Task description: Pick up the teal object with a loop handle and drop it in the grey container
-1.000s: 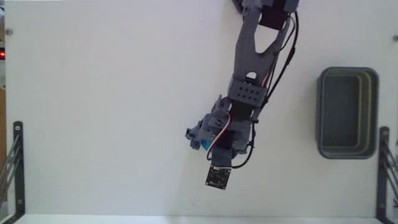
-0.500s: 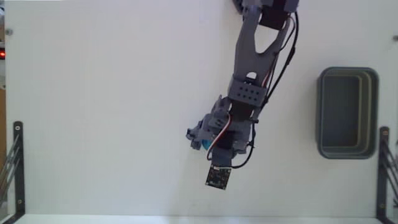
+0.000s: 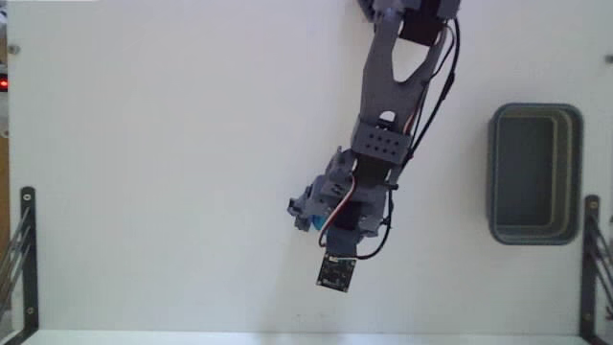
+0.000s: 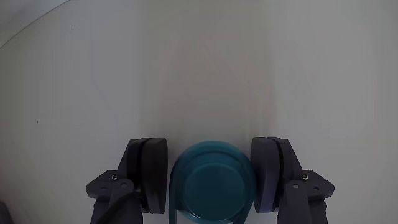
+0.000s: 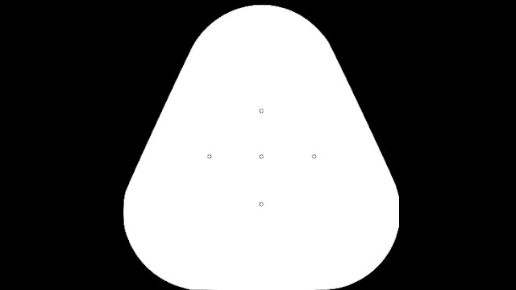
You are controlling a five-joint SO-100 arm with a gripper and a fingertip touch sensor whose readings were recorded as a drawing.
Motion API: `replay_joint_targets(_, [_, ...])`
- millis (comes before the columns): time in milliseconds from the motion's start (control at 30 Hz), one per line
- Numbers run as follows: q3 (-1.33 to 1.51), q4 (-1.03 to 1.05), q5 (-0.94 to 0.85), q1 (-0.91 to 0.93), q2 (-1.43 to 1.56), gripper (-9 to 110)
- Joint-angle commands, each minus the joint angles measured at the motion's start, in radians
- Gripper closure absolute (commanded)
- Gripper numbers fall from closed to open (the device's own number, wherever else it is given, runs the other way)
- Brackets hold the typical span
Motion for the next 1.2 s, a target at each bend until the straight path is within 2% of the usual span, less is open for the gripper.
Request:
replay_joint_targets(0, [0.01,-0.01,0.0,-0.001,0.032,23])
replay_joint_targets(1167, [0.01,-0.01,0.0,-0.001,0.032,33])
